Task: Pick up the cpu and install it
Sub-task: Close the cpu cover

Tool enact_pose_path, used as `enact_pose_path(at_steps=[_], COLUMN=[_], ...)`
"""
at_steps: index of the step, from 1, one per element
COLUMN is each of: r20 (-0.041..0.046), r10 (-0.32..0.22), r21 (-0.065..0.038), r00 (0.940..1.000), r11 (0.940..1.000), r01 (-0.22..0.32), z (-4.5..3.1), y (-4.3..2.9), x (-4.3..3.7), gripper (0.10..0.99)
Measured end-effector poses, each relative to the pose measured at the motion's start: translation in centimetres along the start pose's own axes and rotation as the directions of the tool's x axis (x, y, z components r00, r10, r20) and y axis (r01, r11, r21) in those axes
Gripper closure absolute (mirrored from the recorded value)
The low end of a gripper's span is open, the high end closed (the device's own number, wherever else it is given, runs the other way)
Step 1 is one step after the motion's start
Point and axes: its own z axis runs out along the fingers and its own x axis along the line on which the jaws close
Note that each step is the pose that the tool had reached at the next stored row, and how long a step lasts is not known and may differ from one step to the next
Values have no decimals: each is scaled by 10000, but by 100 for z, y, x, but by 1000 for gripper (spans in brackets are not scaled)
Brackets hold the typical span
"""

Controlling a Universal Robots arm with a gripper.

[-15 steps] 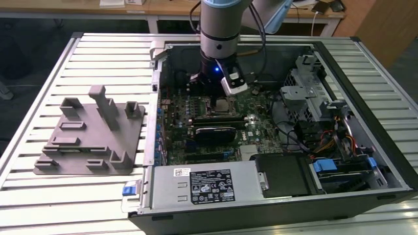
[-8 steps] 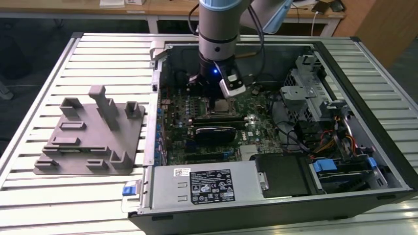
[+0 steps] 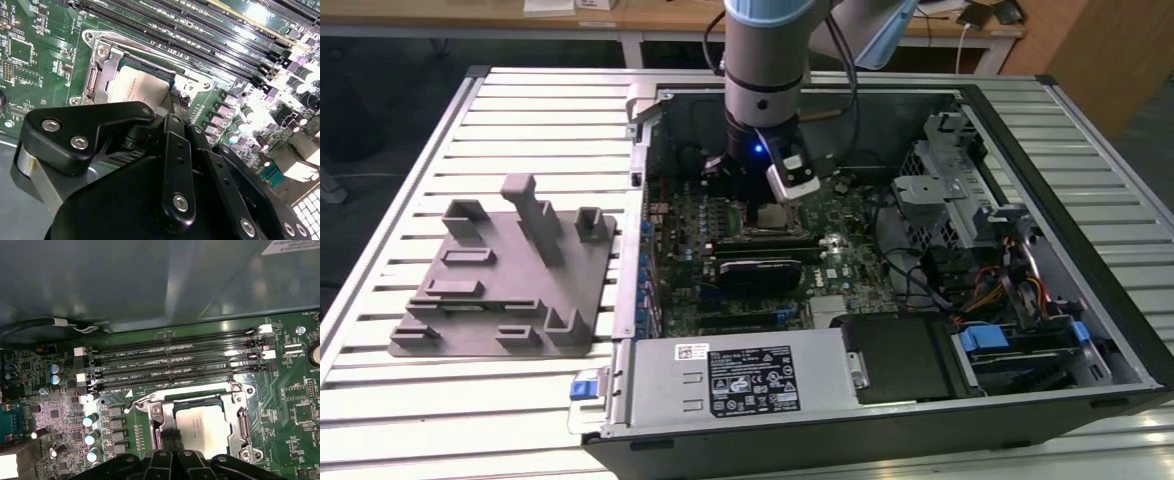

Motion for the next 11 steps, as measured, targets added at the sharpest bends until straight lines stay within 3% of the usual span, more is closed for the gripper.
enact_pose_path(at_steps=[11], r20=[-1], r10=[0], r21=[3], r00=[10000], r11=[10000], r01=[0], z=[26], y=[-3], x=[11], gripper=[980])
